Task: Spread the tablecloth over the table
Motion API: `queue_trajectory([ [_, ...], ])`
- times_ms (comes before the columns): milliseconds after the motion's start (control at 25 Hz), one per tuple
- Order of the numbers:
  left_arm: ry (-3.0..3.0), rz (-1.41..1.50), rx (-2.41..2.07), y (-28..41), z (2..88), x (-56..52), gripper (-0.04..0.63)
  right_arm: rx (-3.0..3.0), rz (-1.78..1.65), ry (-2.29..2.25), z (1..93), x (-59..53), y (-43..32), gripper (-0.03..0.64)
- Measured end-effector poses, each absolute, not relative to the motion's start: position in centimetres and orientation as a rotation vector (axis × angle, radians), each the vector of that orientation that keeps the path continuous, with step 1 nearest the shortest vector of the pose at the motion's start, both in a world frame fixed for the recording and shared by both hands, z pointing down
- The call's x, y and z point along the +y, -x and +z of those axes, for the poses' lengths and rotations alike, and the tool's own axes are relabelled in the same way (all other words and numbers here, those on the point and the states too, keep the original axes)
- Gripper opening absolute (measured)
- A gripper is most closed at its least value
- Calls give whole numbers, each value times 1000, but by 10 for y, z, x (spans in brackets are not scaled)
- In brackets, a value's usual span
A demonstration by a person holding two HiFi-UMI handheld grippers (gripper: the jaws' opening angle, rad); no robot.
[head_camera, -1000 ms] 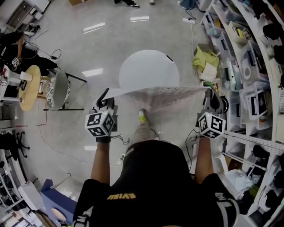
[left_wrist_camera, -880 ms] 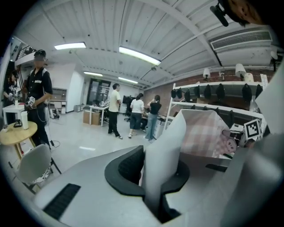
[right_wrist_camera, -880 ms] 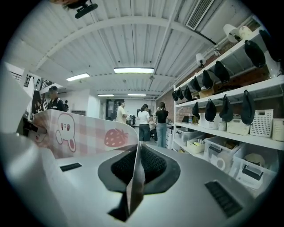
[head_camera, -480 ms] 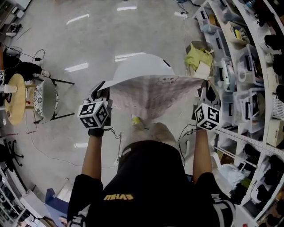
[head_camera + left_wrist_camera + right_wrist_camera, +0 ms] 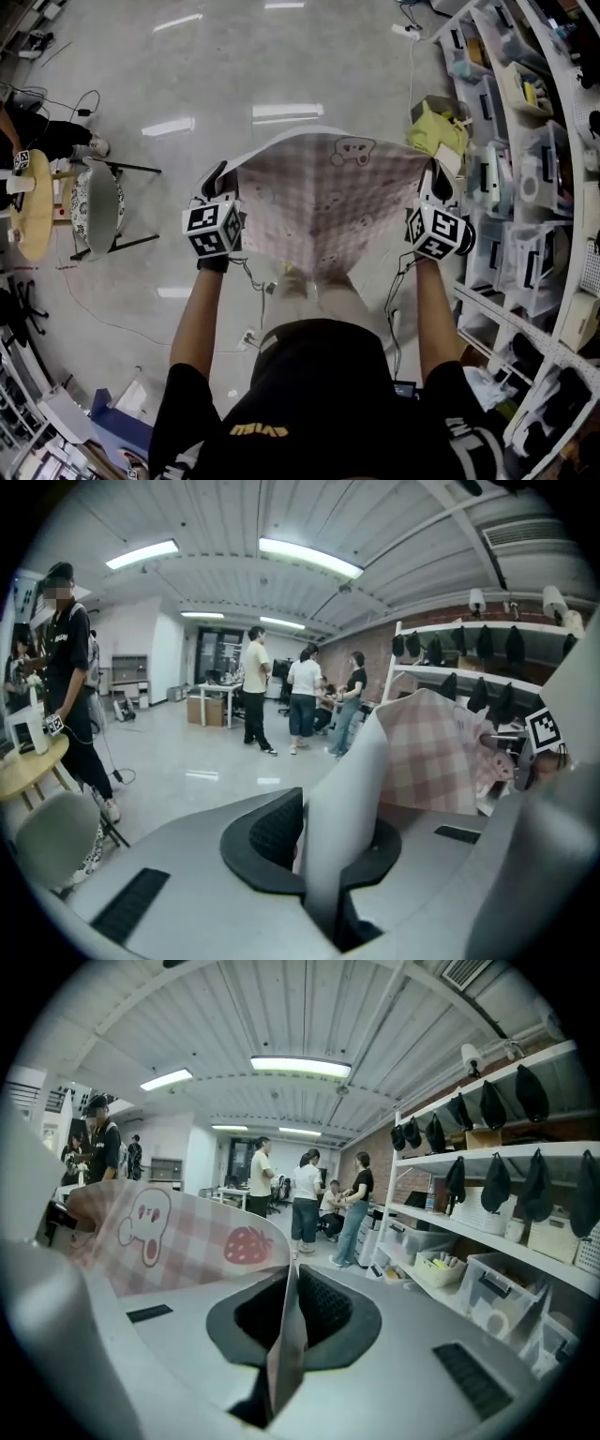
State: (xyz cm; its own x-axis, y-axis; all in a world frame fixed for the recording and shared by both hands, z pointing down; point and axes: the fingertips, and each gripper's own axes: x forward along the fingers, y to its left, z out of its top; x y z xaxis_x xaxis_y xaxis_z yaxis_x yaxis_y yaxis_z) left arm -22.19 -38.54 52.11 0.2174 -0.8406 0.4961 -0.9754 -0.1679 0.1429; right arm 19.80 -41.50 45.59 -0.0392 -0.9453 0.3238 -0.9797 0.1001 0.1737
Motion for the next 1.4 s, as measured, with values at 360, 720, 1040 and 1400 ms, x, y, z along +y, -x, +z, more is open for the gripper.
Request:
queue_trajectory([
  [360,-1952,503,-1693,222,571,-439,38,-2088,250,-1794,518,-485,-198,23],
  [720,-1939,500,-1621,219,609,-476,43,-2065,269,-1731,565,-534,-197,23],
  [1040,-1886,522,-1592,221,660,-515,44,-2035,279,-1618,620,-579,-194,25],
  [1400,-1871,540,-1621,225,716,-543,44,-2040,310,-1550,682,-618,-182,26],
])
